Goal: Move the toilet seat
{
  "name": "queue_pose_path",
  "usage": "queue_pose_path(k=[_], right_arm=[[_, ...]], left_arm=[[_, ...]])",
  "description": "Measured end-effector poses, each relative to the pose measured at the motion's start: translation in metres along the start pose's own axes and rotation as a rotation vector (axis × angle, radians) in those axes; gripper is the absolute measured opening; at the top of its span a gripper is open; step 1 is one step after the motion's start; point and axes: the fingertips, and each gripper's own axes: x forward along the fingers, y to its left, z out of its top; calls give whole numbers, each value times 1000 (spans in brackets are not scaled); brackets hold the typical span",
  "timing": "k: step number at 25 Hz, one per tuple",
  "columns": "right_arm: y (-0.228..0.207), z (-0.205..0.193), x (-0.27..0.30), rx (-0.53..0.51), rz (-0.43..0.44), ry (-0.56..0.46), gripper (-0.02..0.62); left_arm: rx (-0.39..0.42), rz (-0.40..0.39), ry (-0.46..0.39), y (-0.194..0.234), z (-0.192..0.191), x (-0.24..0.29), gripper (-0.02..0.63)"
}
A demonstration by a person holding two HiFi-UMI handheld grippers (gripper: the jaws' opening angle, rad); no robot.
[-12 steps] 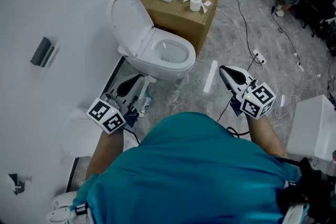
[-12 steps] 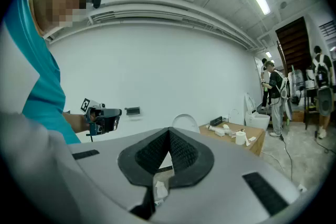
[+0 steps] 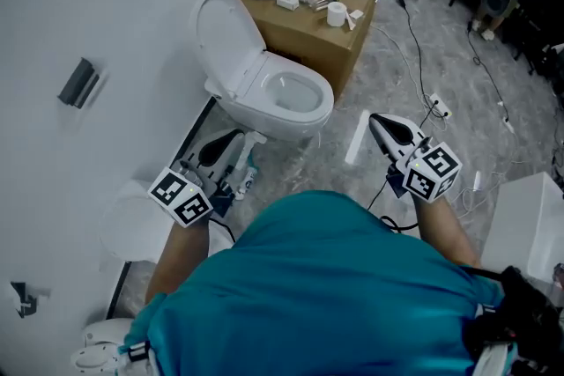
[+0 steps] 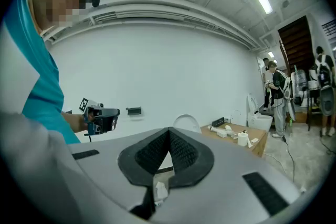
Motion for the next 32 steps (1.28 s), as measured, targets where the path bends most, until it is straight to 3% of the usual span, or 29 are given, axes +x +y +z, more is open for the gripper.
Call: queue_pose_path(k=[8, 15, 23, 27, 32], right_arm=[[-24, 14, -1, 25, 38, -46, -2], [-82, 21, -33, 20, 71, -38, -2], [-134, 15, -55, 24, 108, -29, -2], [-145, 5, -40, 37, 125, -1, -2], [-163, 3, 2, 41, 105, 16, -2]], left_arm=[[16, 23, -14, -5, 5, 25, 5], [32, 57, -52, -32, 5, 81, 5], [36, 80, -29, -57, -7, 132, 5], [26, 86, -14, -42, -11, 143, 5], [1, 69, 3, 7, -12, 159, 5]])
